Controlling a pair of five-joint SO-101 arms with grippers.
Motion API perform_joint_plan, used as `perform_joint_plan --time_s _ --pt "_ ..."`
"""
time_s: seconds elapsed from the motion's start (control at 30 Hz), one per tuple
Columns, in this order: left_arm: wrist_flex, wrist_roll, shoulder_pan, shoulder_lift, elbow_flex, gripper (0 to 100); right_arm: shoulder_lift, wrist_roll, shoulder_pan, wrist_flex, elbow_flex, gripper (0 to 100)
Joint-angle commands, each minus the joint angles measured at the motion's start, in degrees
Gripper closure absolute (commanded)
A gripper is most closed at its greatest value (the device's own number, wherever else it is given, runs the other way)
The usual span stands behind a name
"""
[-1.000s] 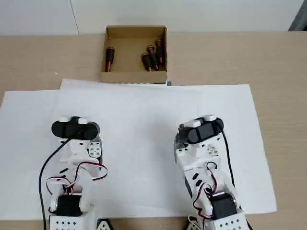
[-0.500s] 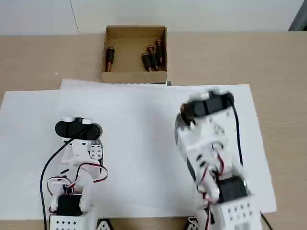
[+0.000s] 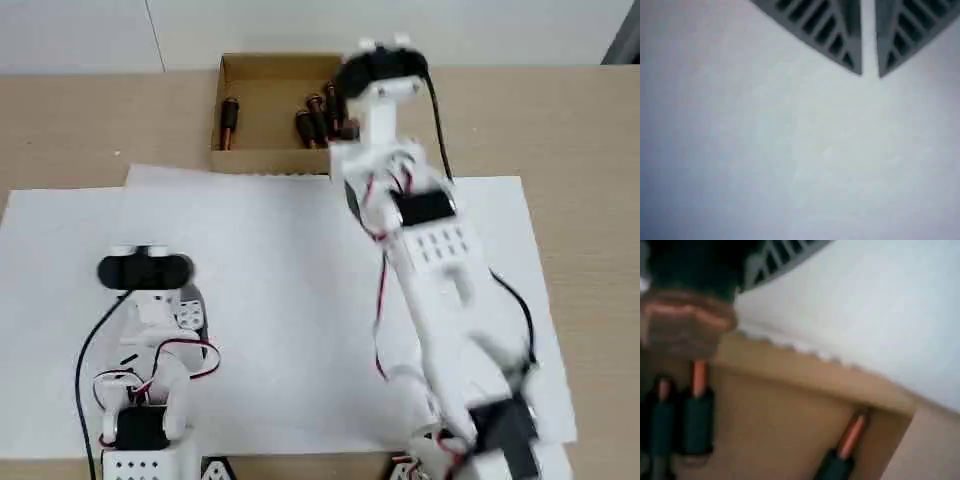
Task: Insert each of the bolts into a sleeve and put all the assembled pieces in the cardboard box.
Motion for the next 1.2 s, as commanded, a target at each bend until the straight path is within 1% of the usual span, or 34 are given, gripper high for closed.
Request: perform_joint_plan --time_s 0.0,0.1,0.17,0.23,0.3,0.47,0.7,0.9,0.97,1.03,1.17 --pt "-0.1 5.1 -2.8 -0.5 -0.2 99 10.7 0.0 0.6 -1.6 -17.6 99.5" --pt "-0.1 1.4 0.4 -0.5 -0.2 99 19.7 0.5 0.4 -1.3 -29.0 99.5" --pt "0.0 -2.8 3.3 -0.5 -0.2 99 25.3 3.4 -0.3 -1.2 -36.0 99.5" --pt "0.1 -5.0 5.5 -0.5 -0.2 99 30.5 6.7 -0.7 -1.4 -42.1 99.5" --pt "0.2 -6.2 6.5 -0.5 -0.2 99 34.9 8.8 -1.5 -1.5 -47.6 99.5" --pt "0.2 -6.3 6.4 -0.5 -0.2 99 43.9 13.8 -2.4 -1.3 -59.4 99.5" --pt "0.2 -6.6 6.9 -0.5 -0.2 99 51.9 18.8 -2.2 -1.3 -68.0 99.5" --pt "0.2 -6.6 6.9 -0.5 -0.2 99 57.1 21.5 -2.9 -1.2 -69.2 99.1" --pt "0.2 -6.6 6.9 -0.5 -0.2 99 58.2 21.3 -2.9 -1.2 -69.2 98.6" --pt "0.2 -6.6 6.9 -0.5 -0.2 99 58.9 21.3 -2.7 -1.2 -69.2 94.2" --pt "0.2 -6.6 6.9 -0.5 -0.2 99 59.3 21.2 -2.6 -1.2 -69.2 79.1"
